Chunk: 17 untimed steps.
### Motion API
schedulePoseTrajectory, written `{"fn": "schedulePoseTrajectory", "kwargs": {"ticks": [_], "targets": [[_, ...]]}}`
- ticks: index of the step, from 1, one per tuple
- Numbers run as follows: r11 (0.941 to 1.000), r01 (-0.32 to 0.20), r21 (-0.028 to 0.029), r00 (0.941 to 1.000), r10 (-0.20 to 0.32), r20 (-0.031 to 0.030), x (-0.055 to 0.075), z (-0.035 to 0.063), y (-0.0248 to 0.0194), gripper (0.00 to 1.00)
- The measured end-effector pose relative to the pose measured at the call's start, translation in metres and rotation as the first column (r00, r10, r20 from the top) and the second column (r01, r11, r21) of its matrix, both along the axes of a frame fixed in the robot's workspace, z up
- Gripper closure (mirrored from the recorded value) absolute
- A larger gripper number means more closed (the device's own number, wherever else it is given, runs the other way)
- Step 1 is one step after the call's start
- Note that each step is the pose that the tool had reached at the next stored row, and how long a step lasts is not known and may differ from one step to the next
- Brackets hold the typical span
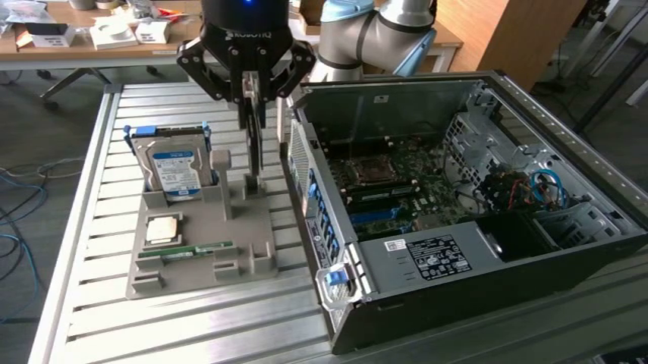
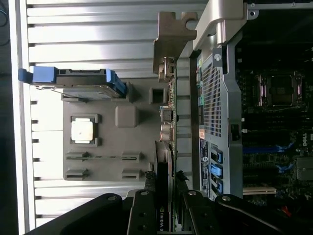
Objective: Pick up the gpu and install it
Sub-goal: 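Pick up the gpu and move the gpu toward the slot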
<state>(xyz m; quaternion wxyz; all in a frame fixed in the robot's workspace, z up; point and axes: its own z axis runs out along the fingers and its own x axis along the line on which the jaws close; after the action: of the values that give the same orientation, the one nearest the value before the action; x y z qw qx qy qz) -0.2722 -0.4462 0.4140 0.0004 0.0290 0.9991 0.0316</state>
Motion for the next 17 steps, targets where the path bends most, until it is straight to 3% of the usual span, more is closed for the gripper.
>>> {"fn": "schedulePoseTrajectory", "kwargs": {"ticks": [17], "targets": [[1.0, 0.0, 0.0, 1.0, 0.0, 0.0, 0.0, 0.0062, 0.0, 0.74]]}}
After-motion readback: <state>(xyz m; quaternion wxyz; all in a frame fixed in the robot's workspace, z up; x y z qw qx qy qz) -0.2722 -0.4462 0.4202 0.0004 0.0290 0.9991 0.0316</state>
